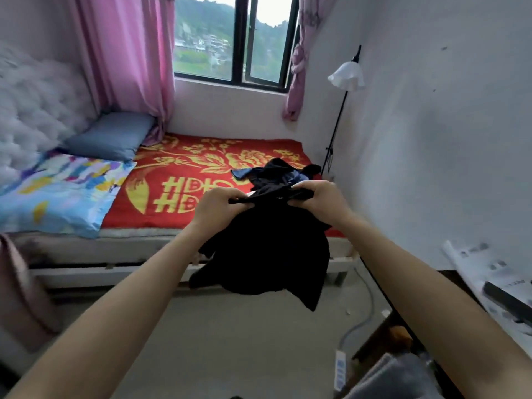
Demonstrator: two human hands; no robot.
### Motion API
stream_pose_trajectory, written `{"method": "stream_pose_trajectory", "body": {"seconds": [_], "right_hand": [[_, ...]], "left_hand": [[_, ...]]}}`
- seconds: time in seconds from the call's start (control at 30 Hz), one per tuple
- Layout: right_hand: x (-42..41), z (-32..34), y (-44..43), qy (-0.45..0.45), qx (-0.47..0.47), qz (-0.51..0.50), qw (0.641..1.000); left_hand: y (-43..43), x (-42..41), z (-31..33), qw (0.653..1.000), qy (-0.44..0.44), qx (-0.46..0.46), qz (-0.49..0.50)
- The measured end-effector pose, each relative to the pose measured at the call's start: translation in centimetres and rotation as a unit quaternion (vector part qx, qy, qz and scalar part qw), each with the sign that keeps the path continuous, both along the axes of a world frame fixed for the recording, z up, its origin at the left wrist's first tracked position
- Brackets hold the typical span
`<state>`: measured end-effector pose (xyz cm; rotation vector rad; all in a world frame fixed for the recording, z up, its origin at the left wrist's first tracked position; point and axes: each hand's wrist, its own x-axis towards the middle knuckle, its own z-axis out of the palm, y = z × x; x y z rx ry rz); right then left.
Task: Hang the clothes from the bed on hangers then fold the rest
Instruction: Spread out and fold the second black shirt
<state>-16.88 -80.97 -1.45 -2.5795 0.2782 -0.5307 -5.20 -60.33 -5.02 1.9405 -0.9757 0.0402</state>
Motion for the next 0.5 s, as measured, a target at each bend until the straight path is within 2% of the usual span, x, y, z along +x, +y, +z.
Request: {"method": "stream_pose_trajectory", "body": {"seconds": [0.13, 0.33, 0.5], "right_hand": [[8.6, -2.6, -1.5, 0.033, 0.036, 0.053, 0.997], [23.7, -4.4, -3.6, 0.085, 0.075, 0.148, 0.983], [33.4, -5.3, -4.0, 0.112, 0.025, 0.172, 0.978]], "left_hand": [[0.6, 8.1, -1.6, 0.997, 0.078, -0.021, 0.018], [0.3, 20.8, -1.5, 0.990, 0.111, -0.031, 0.079], [2.1, 30.0, -1.4, 0.972, 0.142, -0.081, 0.170]]}}
